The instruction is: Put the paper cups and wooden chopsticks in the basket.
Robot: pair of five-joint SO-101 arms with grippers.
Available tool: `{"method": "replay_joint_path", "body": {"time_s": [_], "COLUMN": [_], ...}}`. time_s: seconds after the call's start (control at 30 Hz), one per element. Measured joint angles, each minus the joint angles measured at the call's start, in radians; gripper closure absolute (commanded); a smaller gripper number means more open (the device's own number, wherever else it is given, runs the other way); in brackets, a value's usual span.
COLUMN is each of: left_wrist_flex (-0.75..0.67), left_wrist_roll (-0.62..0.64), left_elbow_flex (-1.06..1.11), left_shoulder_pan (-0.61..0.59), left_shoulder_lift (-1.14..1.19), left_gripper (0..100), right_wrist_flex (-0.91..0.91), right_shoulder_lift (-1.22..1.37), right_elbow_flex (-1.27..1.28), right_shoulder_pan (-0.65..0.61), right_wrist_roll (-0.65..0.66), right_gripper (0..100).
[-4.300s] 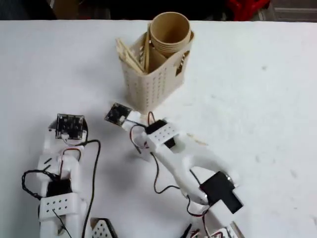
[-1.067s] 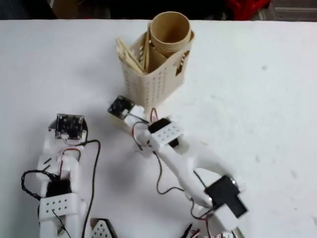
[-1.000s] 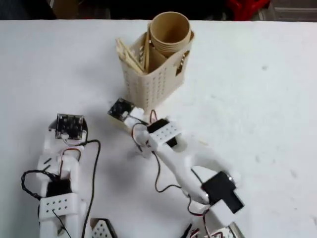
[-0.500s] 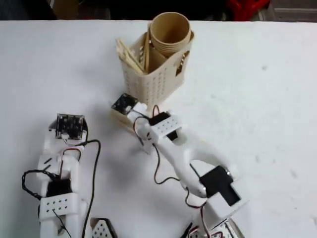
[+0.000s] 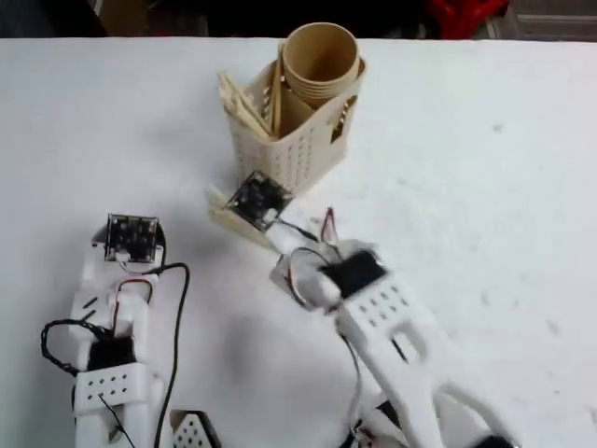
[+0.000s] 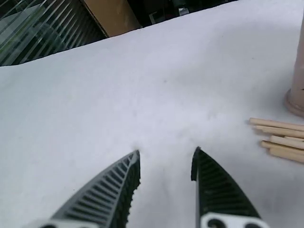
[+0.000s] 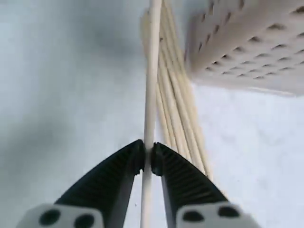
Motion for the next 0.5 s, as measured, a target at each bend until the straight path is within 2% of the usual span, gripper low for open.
{"method": "replay_joint_path", "body": {"time_s": [0.1,0.27,0.37,0.5], "left_wrist_flex": [0.000,0.000,0.000,0.000], "left_wrist_roll": [0.000,0.000,0.000,0.000], "left_elbow_flex": [0.000,0.000,0.000,0.000], "left_shoulder_pan": [0.000,0.000,0.000,0.000], "left_shoulder_lift": [0.000,0.000,0.000,0.000], "left_gripper": [81,81,81,81], "right_wrist_flex": [0.034,0.006,-0.106,-0.359], "right_shoulder_lift": [-0.104,-0.107,-0.046,0.081], "right_elbow_flex": [-0.064,-0.265,-0.408,-0.559], "right_shoulder_pan": [-0.002,-0.002,0.000,0.000], "right_wrist_roll": [-0.009,-0.012,-0.015,-0.015], "right_gripper": [97.8,97.8,97.8,97.8]}}
